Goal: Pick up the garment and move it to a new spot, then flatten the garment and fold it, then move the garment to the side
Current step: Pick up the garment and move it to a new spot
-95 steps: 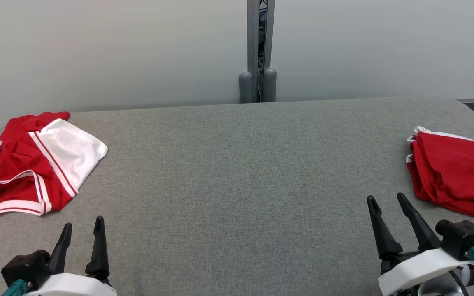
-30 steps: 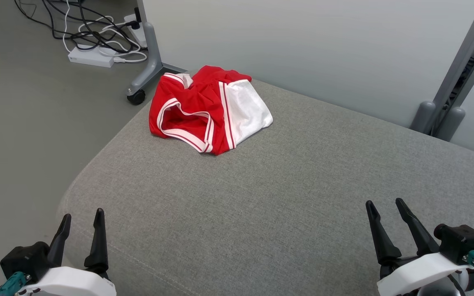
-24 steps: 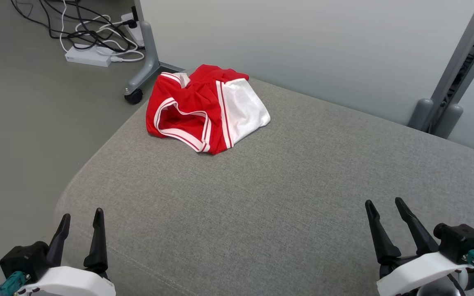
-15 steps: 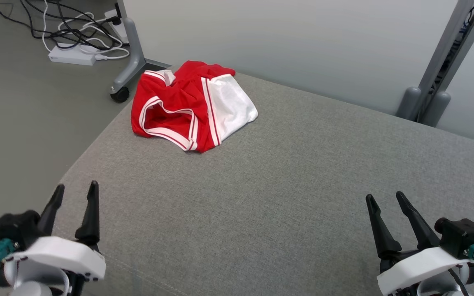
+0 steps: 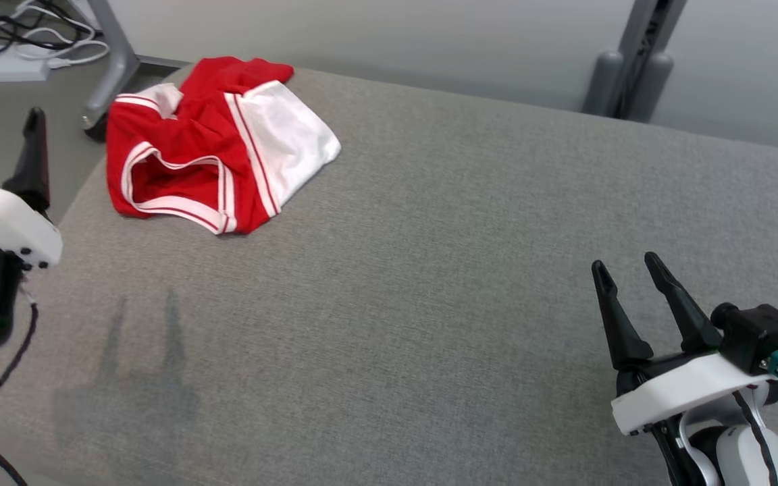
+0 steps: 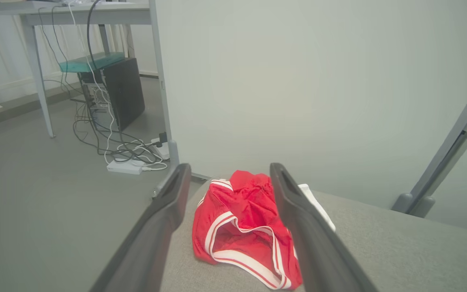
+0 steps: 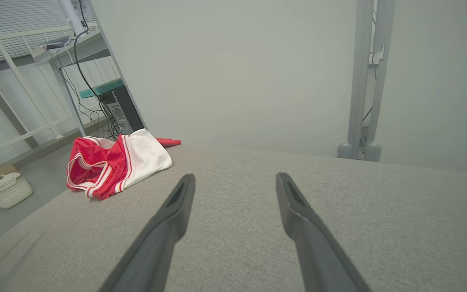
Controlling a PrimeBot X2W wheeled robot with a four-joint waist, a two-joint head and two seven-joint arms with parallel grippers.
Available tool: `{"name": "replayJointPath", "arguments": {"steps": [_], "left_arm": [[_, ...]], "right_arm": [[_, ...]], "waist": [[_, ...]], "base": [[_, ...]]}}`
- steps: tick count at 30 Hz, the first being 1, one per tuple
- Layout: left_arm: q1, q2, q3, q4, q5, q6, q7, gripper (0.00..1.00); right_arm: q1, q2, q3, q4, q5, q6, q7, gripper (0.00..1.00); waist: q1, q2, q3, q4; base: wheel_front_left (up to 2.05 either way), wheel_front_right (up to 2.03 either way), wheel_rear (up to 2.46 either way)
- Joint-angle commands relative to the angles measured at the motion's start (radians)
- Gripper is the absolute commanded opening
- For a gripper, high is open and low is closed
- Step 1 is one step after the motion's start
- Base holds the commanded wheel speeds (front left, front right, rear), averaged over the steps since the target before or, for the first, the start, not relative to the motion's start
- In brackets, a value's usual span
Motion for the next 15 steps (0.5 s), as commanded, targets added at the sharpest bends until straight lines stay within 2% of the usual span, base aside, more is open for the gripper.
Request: {"name": "replayJointPath", "arguments": {"steps": [1, 8, 15], "left_arm": [[-0.051, 0.009, 0.013, 0.050, -0.016, -0.008, 0.022, 1.00], [-0.176, 0.022, 0.021, 0.228, -0.047, -0.045, 0.093, 1.00], [-0.253, 0.010, 0.002, 0.348, -0.063, -0.077, 0.157, 1.00]], "right_arm": [[-0.030, -0.005, 0.004, -0.012, -0.010, 0.000, 0.004, 1.00], [-0.091, -0.005, 0.001, -0.046, -0.044, 0.000, 0.020, 1.00], [-0.126, -0.004, -0.012, -0.081, -0.070, 0.000, 0.038, 1.00]], "waist": [[0.0000, 0.0000, 0.078, -0.076], [0.0000, 0.0000, 0.195, -0.160], [0.0000, 0.0000, 0.283, -0.193]], "base": [[0.00, 0.00, 0.00], [0.00, 0.00, 0.00], [0.00, 0.00, 0.00]]}}
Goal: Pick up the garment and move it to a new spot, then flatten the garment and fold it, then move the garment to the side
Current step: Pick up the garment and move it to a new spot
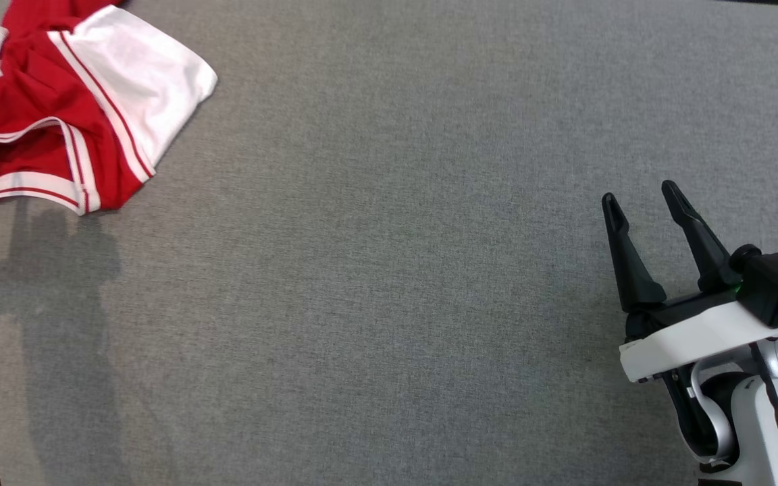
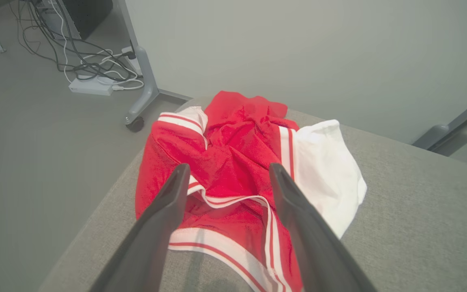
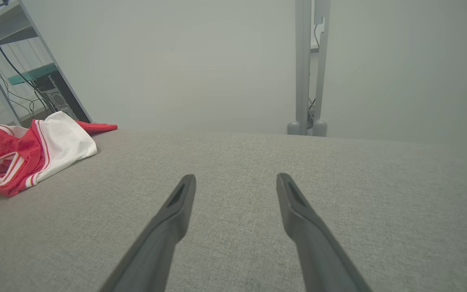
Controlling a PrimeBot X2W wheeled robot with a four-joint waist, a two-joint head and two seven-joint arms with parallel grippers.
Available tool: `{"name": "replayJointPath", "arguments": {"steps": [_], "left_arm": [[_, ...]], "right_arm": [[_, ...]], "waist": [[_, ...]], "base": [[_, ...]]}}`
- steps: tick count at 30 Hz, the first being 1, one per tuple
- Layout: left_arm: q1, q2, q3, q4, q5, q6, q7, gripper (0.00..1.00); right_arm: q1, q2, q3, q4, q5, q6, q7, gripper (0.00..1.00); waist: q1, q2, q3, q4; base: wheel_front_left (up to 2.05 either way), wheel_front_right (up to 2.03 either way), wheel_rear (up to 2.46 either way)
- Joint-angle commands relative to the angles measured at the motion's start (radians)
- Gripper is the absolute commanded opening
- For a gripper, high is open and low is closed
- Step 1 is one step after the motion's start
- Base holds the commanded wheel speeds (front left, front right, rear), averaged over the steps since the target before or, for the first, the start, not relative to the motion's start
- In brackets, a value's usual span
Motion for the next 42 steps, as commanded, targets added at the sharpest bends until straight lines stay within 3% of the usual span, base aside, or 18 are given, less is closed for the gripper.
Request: {"name": "replayJointPath", "arguments": {"steps": [1, 6, 21, 23, 24, 26, 27, 42], "left_arm": [[-0.021, -0.003, -0.001, 0.018, -0.011, -0.005, 0.014, 1.00], [-0.063, -0.025, -0.016, 0.087, -0.023, -0.024, 0.060, 1.00], [-0.136, -0.094, -0.042, 0.238, -0.020, -0.080, 0.010, 1.00], [-0.141, -0.100, -0.048, 0.255, -0.018, -0.090, 0.008, 0.72], [-0.144, -0.103, -0.051, 0.264, -0.016, -0.093, 0.004, 0.38], [-0.150, -0.102, -0.053, 0.277, -0.010, -0.100, -0.010, 0.06], [-0.155, -0.101, -0.054, 0.283, -0.007, -0.106, -0.017, 0.00], [-0.195, -0.110, -0.098, 0.204, 0.029, -0.205, -0.113, 0.00]], "right_arm": [[-0.015, -0.004, -0.005, -0.011, -0.007, 0.000, 0.006, 1.00], [-0.036, -0.004, -0.010, -0.041, -0.026, 0.000, 0.022, 1.00], [-0.083, -0.013, -0.015, -0.080, -0.043, 0.000, 0.036, 1.00], [-0.084, -0.013, -0.014, -0.076, -0.042, 0.000, 0.032, 1.00], [-0.084, -0.013, -0.014, -0.073, -0.041, 0.000, 0.031, 1.00], [-0.087, -0.012, -0.015, -0.069, -0.040, 0.000, 0.027, 1.00], [-0.087, -0.012, -0.017, -0.066, -0.039, 0.000, 0.025, 1.00], [-0.044, -0.006, -0.024, 0.000, -0.011, 0.000, -0.024, 1.00]], "waist": [[0.0000, 0.0000, 0.058, -0.033], [0.0000, 0.0000, 0.123, -0.036], [0.0000, 0.0000, 0.219, -0.035], [0.0000, 0.0000, 0.219, -0.036], [0.0000, 0.0000, 0.218, -0.036], [0.0000, 0.0000, 0.215, -0.037], [0.0000, 0.0000, 0.212, -0.037], [0.0000, 0.0000, 0.058, -0.028]], "base": [[0.00, 0.00, 0.00], [0.00, 0.00, 0.00], [0.00, 0.00, 0.00], [0.00, 0.00, 0.00], [0.00, 0.00, 0.00], [0.00, 0.00, 0.00], [0.00, 0.00, 0.00], [0.00, 0.00, 0.00]]}}
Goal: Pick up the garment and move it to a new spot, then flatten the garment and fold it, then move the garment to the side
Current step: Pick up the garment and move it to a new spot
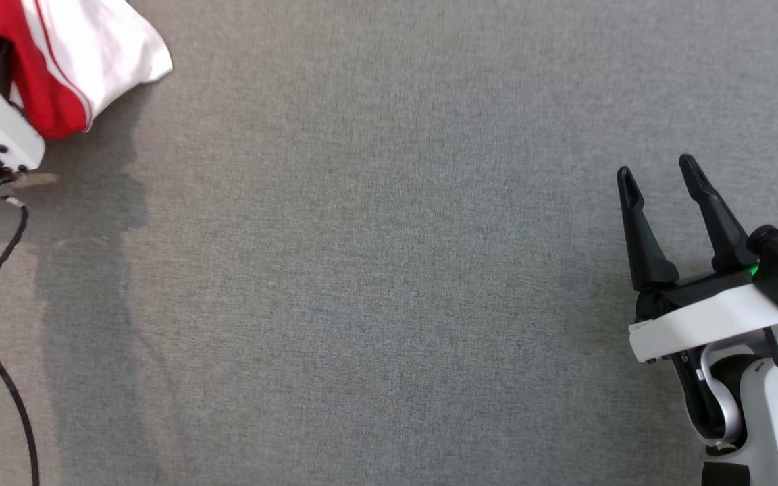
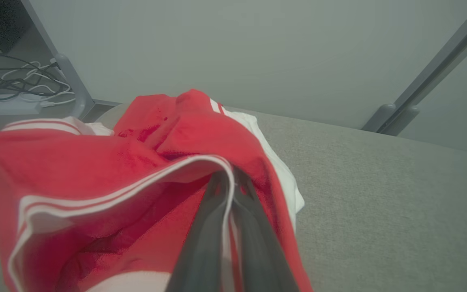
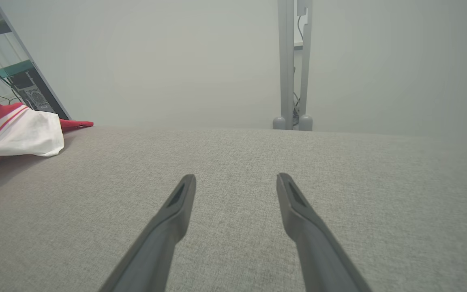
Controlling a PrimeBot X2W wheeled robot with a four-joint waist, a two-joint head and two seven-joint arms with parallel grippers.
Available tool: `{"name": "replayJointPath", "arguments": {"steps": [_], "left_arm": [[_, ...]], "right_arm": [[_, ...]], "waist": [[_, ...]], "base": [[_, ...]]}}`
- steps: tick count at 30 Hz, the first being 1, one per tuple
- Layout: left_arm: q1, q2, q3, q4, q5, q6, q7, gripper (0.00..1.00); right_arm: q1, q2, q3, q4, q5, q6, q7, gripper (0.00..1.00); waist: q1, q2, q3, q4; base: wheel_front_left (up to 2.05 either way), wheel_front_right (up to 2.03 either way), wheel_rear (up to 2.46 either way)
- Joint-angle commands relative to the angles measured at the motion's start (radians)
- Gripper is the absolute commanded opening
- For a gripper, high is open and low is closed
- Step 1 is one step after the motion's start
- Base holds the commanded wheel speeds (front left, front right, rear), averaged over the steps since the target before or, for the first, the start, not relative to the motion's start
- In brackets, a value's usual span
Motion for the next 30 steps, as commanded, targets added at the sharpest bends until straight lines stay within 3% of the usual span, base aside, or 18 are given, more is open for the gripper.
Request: {"name": "replayJointPath", "arguments": {"steps": [1, 9, 18, 25, 30], "left_arm": [[-0.002, -0.008, -0.011, -0.029, 0.008, -0.012, -0.005, 0.00], [0.066, -0.064, -0.068, -0.210, 0.018, -0.017, 0.003, 0.00], [0.170, -0.244, -0.199, -0.415, 0.025, 0.019, 0.043, 0.00], [0.178, -0.403, -0.268, -0.326, 0.019, 0.044, -0.022, 0.00], [0.116, -0.432, -0.293, -0.200, 0.017, 0.063, -0.078, 0.00]], "right_arm": [[0.015, -0.002, -0.003, 0.008, 0.008, 0.000, -0.013, 1.00], [0.058, 0.000, -0.016, 0.033, 0.027, 0.000, -0.032, 1.00], [0.096, 0.000, -0.006, 0.061, 0.071, 0.000, -0.055, 1.00], [0.077, 0.000, 0.039, 0.085, 0.106, 0.000, -0.074, 1.00], [0.051, 0.000, 0.084, 0.112, 0.136, 0.000, -0.095, 1.00]], "waist": [[-0.0001, 0.0000, -0.043, 0.000], [-0.0001, 0.0000, -0.135, -0.016], [-0.0001, 0.0000, -0.207, -0.087], [-0.0001, 0.0000, -0.216, -0.214], [-0.0001, 0.0000, -0.191, -0.317]], "base": [[0.00, 0.00, 0.00], [0.00, 0.00, 0.00], [0.00, 0.00, 0.00], [0.00, 0.00, 0.00], [0.00, 0.00, 0.00]]}}
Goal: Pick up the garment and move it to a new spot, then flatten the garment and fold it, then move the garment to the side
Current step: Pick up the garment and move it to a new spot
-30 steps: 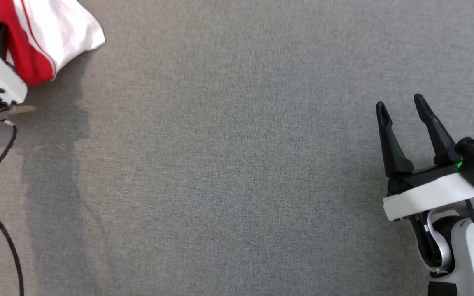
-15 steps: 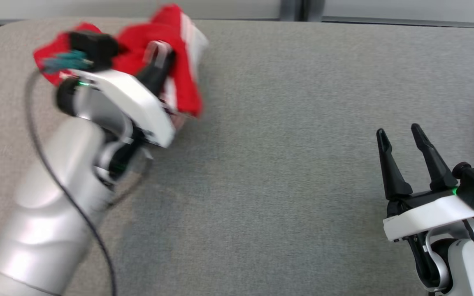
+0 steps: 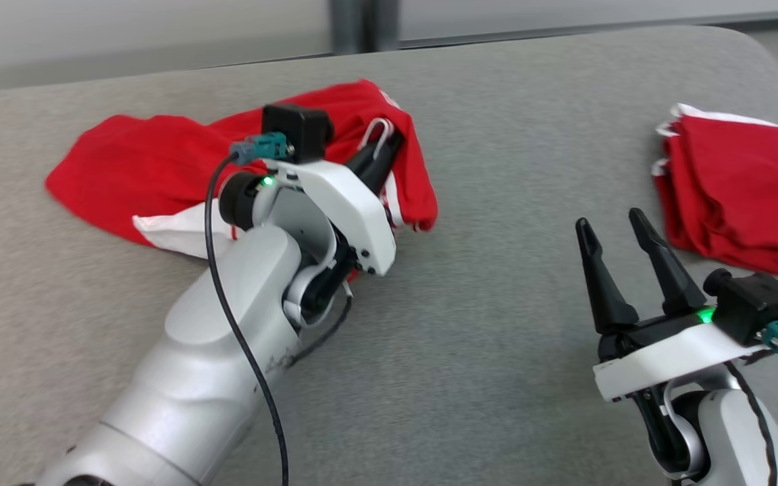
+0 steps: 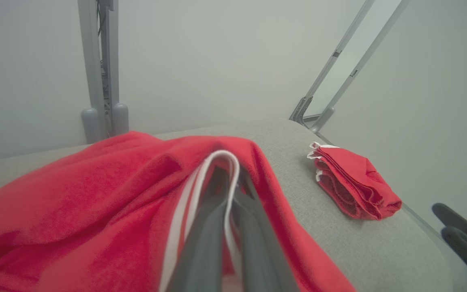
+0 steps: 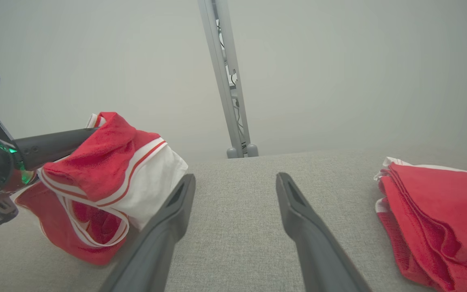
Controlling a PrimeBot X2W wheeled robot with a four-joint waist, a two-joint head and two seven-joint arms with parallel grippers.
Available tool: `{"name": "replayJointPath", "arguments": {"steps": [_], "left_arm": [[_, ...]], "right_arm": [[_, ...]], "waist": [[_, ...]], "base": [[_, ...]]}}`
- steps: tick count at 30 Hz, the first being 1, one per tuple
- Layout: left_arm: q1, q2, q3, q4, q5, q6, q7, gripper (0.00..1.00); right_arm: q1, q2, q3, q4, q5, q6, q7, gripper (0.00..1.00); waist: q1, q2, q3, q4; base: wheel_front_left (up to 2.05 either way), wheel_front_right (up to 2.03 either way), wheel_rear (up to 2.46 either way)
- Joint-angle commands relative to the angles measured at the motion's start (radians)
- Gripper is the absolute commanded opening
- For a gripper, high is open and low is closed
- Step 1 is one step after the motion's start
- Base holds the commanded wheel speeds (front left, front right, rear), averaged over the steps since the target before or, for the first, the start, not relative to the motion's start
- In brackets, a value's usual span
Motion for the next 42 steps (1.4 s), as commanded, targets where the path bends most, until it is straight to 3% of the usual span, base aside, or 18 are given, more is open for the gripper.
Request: {"name": "replayJointPath", "arguments": {"steps": [1, 9, 12, 13, 19, 27, 34, 42], "left_arm": [[-0.043, -0.002, -0.008, 0.046, 0.001, 0.010, -0.020, 0.00], [-0.150, -0.002, -0.074, 0.195, -0.059, 0.036, -0.088, 0.03], [-0.170, -0.003, -0.113, 0.227, -0.093, 0.051, -0.100, 0.88], [-0.176, -0.003, -0.128, 0.237, -0.101, 0.054, -0.106, 1.00], [-0.204, -0.002, -0.227, 0.277, -0.097, 0.042, -0.114, 1.00], [-0.213, -0.004, -0.289, 0.271, -0.128, 0.009, -0.173, 1.00], [-0.151, 0.014, -0.271, 0.279, -0.133, 0.001, -0.269, 1.00], [0.010, 0.078, -0.183, 0.151, -0.099, 0.049, -0.305, 1.00]], "right_arm": [[-0.019, -0.004, 0.016, 0.014, 0.017, 0.000, -0.018, 1.00], [-0.064, -0.004, 0.080, 0.075, 0.057, 0.000, -0.066, 1.00], [-0.077, -0.003, 0.093, 0.098, 0.069, 0.000, -0.082, 1.00], [-0.079, -0.004, 0.095, 0.104, 0.071, 0.000, -0.086, 1.00], [-0.088, -0.004, 0.082, 0.128, 0.069, 0.000, -0.103, 1.00], [-0.073, -0.004, 0.034, 0.130, 0.032, 0.000, -0.098, 1.00], [-0.047, -0.004, 0.014, 0.116, 0.012, 0.000, -0.071, 1.00], [-0.050, -0.004, 0.071, 0.141, -0.005, 0.000, -0.038, 1.00]], "waist": [[0.0000, 0.0000, 0.026, -0.090], [0.0000, 0.0000, 0.064, -0.215], [0.0000, 0.0000, 0.073, -0.234], [0.0000, 0.0000, 0.075, -0.237], [0.0000, 0.0000, 0.079, -0.217], [0.0000, 0.0000, 0.045, -0.117], [0.0000, 0.0000, 0.000, -0.013], [0.0000, 0.0000, -0.037, 0.101]], "base": [[0.00, 0.00, 0.00], [0.00, 0.00, 0.00], [0.00, 0.00, 0.00], [0.00, 0.00, 0.00], [0.00, 0.00, 0.00], [0.00, 0.00, 0.00], [0.00, 0.00, 0.00], [0.00, 0.00, 0.00]]}}
